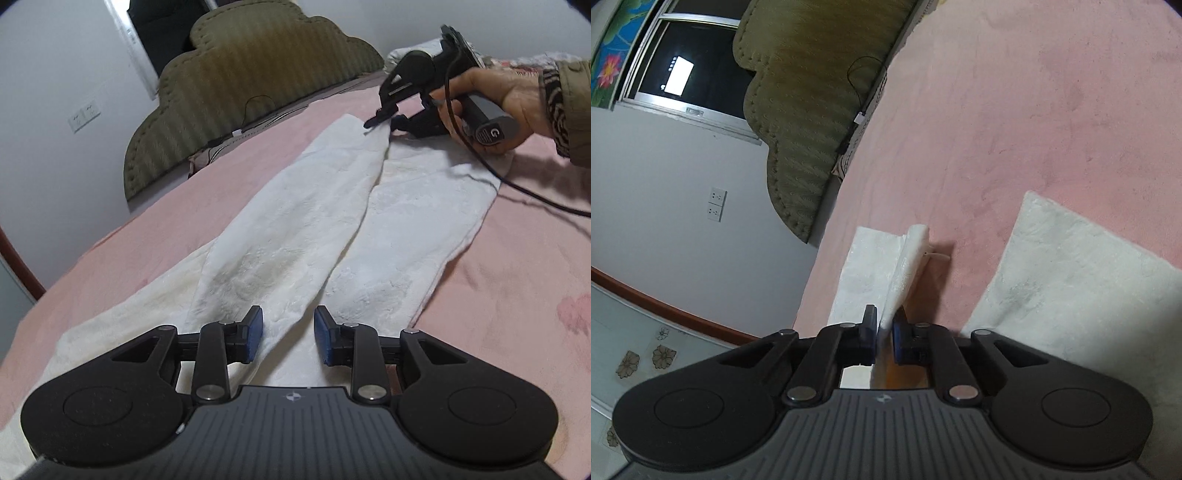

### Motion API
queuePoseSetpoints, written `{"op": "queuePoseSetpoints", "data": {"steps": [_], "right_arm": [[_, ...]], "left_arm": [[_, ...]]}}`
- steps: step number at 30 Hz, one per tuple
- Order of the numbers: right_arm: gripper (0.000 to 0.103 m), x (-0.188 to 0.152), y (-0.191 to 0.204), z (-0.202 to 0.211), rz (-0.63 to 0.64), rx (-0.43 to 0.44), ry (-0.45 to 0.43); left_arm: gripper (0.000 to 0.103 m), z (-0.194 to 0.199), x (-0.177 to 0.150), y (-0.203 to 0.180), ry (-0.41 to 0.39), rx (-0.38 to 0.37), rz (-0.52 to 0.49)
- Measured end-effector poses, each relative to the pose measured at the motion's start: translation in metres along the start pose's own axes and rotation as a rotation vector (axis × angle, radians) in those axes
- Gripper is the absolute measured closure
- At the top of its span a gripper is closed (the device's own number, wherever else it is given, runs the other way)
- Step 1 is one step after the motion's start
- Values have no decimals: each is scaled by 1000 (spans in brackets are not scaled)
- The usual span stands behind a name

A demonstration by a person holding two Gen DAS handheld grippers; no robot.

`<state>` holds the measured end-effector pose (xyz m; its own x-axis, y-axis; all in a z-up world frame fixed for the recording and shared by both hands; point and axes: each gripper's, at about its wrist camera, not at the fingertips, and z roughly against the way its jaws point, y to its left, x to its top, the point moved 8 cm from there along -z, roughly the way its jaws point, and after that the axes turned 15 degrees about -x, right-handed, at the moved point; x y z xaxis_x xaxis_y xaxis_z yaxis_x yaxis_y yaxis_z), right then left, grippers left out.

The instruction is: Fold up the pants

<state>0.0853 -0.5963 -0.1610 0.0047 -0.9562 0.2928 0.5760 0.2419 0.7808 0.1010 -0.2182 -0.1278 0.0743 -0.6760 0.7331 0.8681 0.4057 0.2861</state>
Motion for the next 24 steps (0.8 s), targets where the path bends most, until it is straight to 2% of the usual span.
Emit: {"op": "queuePoseSetpoints", "data": {"steps": [5,7,10,12,14,15,17,19,20,22,24], "right_arm": [[97,5,4,42,-48,119,-18],[97,9,22,66,-21,183,-31],[97,13,52,101,59,254,-73],[97,15,64,121,104,277,-101],[97,14,64,133,129,273,-119],[97,13,61,137,147,256,-130],[97,10,50,140,164,208,-140],[97,12,32,136,128,173,-109],[97,14,25,130,101,155,-90],[97,17,23,112,59,133,-30],[96,21,44,96,92,122,-1]], "left_arm": [[65,-7,2,-16,9,37,-160],[64,-12,4,-20,18,66,-211],[61,-18,8,-18,22,117,-227],[77,-17,9,-17,26,148,-222],[94,-11,11,-18,22,150,-205],[97,-5,13,-20,8,133,-190],[98,10,16,-23,-28,53,-128],[98,21,17,-20,-44,-51,-33],[98,23,18,-13,-47,-71,6],[97,25,22,11,-52,-48,82],[97,30,34,48,-78,58,144]]}}
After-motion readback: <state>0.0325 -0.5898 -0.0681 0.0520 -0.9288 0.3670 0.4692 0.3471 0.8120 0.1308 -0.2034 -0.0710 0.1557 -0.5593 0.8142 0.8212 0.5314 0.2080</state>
